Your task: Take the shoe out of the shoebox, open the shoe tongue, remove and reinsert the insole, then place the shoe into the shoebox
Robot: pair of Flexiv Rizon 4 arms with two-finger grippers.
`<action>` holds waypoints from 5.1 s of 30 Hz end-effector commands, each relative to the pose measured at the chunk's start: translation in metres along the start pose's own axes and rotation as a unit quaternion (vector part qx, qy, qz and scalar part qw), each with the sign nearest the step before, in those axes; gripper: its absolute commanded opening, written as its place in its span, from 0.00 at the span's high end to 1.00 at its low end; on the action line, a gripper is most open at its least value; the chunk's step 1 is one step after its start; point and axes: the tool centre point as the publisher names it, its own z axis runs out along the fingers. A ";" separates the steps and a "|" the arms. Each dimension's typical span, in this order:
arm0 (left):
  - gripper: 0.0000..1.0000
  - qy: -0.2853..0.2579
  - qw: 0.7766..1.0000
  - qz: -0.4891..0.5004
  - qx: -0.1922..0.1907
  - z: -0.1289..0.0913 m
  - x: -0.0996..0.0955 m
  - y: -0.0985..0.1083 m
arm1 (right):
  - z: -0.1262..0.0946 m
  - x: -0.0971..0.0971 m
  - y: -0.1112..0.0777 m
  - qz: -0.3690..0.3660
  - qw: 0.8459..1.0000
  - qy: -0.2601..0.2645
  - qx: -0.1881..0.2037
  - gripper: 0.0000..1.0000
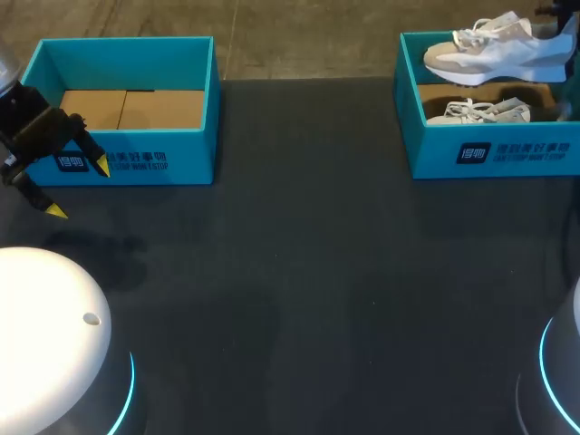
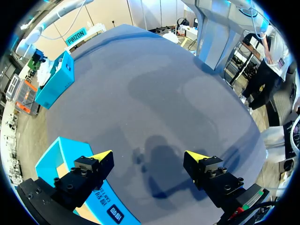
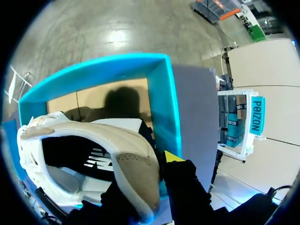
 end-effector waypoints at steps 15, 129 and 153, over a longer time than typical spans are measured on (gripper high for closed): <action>0.00 0.001 1.000 0.000 -0.002 0.000 0.001 -0.001 | 0.005 0.000 0.011 -0.005 1.000 -0.004 -0.011 1.00; 0.00 0.001 1.000 0.000 -0.002 0.000 0.001 -0.001 | 0.113 0.049 0.055 -0.041 0.999 0.029 0.018 0.44; 0.00 0.001 1.000 0.000 -0.002 0.000 0.001 -0.001 | 0.044 0.044 0.034 -0.049 0.996 0.073 0.022 0.00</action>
